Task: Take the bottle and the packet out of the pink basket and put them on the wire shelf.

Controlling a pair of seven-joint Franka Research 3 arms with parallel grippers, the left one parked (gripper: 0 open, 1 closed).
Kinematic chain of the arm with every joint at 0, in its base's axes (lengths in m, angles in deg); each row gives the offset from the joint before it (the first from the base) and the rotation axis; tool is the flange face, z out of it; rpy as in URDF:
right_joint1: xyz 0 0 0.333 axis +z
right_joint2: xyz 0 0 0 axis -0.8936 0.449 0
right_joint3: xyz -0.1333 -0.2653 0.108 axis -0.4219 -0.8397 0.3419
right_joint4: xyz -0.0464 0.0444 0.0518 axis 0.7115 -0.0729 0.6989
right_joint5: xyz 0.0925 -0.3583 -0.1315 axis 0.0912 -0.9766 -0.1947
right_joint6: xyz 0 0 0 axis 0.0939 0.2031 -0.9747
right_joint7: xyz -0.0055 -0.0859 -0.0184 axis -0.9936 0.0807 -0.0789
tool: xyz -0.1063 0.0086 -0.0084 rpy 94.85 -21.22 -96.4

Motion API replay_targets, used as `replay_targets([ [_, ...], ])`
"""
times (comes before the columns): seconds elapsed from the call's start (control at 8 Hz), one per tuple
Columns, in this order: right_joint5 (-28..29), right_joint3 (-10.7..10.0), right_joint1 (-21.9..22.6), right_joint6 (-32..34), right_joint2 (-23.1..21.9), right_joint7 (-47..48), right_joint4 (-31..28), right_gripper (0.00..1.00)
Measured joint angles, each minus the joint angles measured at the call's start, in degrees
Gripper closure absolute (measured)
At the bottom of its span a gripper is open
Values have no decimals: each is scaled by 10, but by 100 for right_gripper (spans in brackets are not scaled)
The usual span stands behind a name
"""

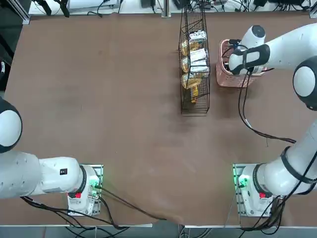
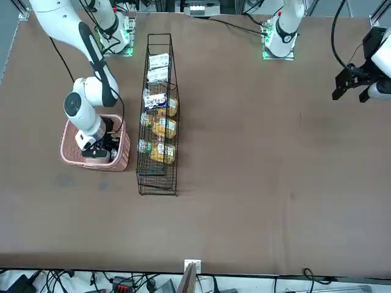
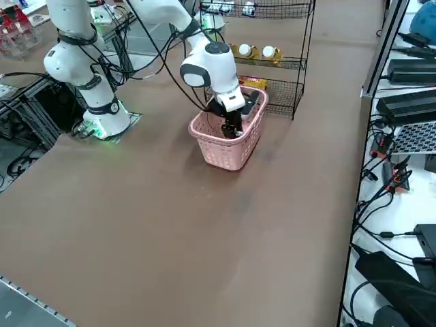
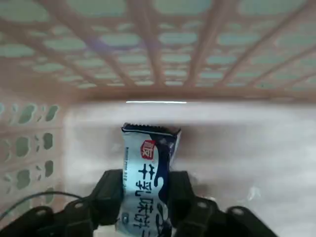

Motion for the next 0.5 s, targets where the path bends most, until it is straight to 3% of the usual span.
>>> replay_targets([
  [0.25, 0, 0, 0, 9, -9, -2, 3, 55],
  [0.5, 0, 0, -3, 72, -47, -2, 13, 55],
])
